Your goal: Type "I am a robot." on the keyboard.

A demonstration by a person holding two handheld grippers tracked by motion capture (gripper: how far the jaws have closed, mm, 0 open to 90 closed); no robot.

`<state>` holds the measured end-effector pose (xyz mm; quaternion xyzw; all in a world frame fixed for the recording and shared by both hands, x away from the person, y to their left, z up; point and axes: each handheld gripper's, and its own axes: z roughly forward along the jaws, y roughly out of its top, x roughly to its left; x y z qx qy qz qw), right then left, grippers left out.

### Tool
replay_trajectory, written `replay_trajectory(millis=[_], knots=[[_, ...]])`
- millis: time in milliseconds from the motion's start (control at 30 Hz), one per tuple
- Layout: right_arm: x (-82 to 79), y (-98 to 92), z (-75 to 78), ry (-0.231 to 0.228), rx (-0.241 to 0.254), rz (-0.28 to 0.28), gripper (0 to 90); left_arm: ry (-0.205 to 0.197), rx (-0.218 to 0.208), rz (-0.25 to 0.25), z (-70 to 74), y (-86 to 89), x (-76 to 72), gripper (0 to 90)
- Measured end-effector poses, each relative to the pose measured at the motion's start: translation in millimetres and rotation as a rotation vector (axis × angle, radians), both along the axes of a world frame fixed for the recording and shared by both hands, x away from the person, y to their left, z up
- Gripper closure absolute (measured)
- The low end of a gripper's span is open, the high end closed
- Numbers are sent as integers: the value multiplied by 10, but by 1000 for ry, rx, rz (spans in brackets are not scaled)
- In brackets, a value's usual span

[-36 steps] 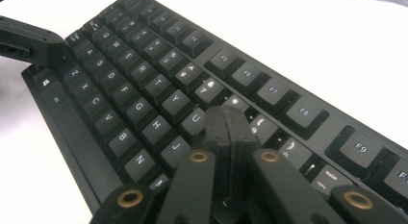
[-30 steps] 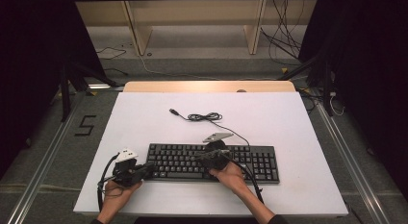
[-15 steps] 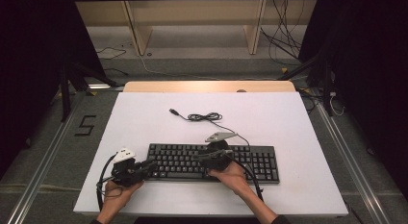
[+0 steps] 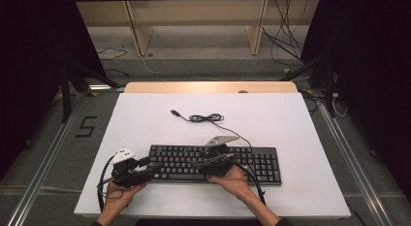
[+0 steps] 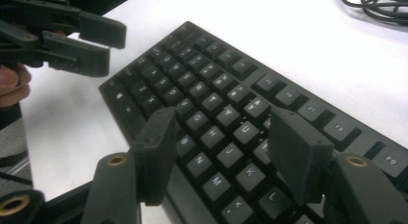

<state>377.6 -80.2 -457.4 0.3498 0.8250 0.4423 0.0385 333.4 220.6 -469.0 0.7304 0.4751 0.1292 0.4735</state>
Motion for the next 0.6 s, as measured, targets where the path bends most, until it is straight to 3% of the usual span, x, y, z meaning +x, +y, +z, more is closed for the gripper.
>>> replay_trajectory(millis=[167, 333, 600], knots=[[-62, 2, 12, -7, 5, 25, 540, -1, -4, 9, 1, 9, 3, 379], [-144, 8, -2, -14, -9, 56, 679, -14, -14, 0, 7, 5, -3, 346], [-223, 9, -14, -12, -23, 85, 812, -39, -31, -26, 23, -6, -23, 321]])
